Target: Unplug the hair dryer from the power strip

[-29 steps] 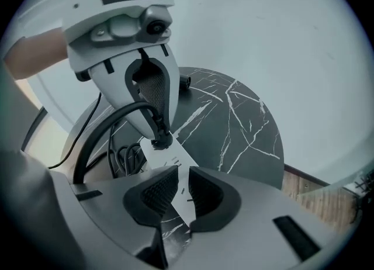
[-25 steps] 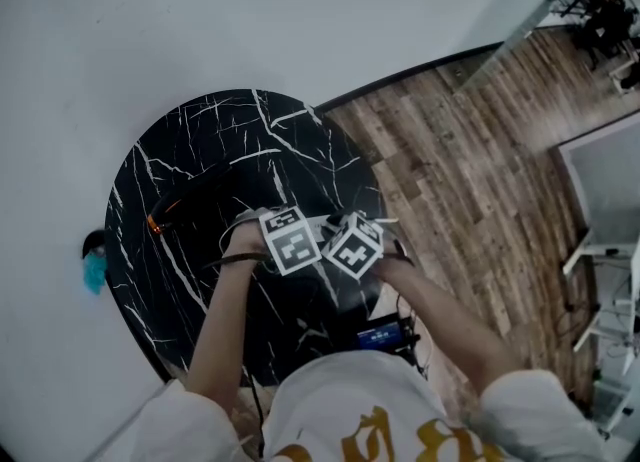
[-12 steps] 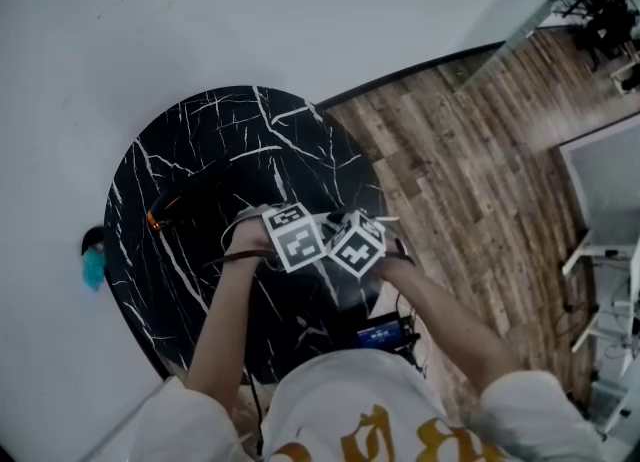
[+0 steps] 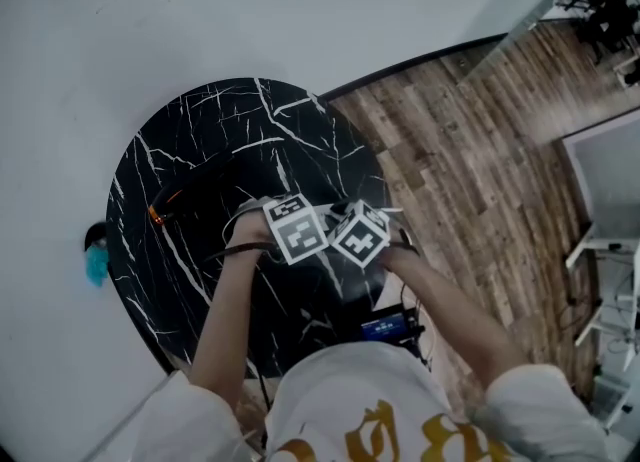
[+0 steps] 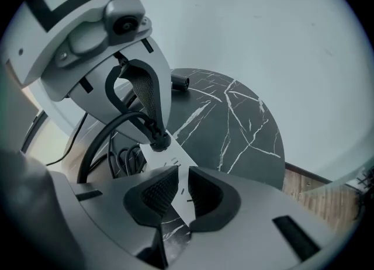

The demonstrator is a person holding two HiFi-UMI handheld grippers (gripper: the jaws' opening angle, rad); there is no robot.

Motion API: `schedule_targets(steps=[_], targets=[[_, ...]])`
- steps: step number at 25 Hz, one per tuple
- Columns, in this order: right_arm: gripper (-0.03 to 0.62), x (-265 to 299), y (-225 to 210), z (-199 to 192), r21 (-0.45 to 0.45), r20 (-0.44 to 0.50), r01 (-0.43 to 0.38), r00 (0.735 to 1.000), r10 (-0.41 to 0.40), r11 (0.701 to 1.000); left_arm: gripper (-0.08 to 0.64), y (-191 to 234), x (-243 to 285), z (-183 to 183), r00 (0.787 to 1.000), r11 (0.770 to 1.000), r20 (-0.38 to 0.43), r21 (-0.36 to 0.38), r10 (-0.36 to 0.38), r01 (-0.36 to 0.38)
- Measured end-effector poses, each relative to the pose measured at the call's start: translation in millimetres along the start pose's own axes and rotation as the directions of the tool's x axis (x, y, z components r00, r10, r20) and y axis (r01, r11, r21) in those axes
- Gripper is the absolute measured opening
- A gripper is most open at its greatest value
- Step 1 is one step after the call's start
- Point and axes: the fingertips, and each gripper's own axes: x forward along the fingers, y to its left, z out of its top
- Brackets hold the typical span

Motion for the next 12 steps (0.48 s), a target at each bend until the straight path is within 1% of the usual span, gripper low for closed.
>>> schedule_targets(steps=[1, 2, 5, 7, 8, 11, 12], targets=[[0.057, 0.1, 0.5, 0.2, 0.001, -0.001, -0.002, 1.000, 0.002, 1.000, 0.050, 0.6, 0.9, -0.7, 1.000, 1.000, -0.011, 0.007, 0.000, 0.000], [0.057, 0.4, 1.3, 0.6, 0.002, 0.001, -0.002, 1.000, 0.002, 1.000, 0.051, 2.3, 0.3, -1.2, 1.000, 1.000, -0.006, -0.004, -0.021, 0.021], [0.057, 0.6, 1.9, 2.7, -0.003, 0.009, 0.006, 1.000, -0.006, 1.000, 0.051, 16.0, -7.1, -1.5, 0.995, 0.995, 0.048, -0.050, -0.083, 0.086], [0.057, 0.7, 1.7, 2.4, -0.003, 0.004, 0.004, 1.000, -0.004, 1.000, 0.051, 13.5, -9.5, 0.7, 0.994, 0.994, 0.061, -0.053, -0.092, 0.096], [0.057, 0.4, 1.6, 1.9, 0.000, 0.002, 0.003, 1.000, -0.003, 1.000, 0.051, 9.3, -8.8, 0.7, 0.996, 0.996, 0.044, -0.041, -0.072, 0.074], [0.055, -0.6, 1.6, 1.1, 0.003, 0.001, 0.001, 1.000, -0.001, 1.000, 0.049, 1.3, -2.1, -0.6, 0.999, 0.999, -0.021, 0.022, 0.027, -0.027], [0.055, -0.7, 1.4, 1.1, 0.000, -0.001, 0.002, 1.000, -0.002, 1.000, 0.049, 1.4, -1.9, -0.2, 0.999, 0.999, -0.025, 0.029, 0.034, -0.033]])
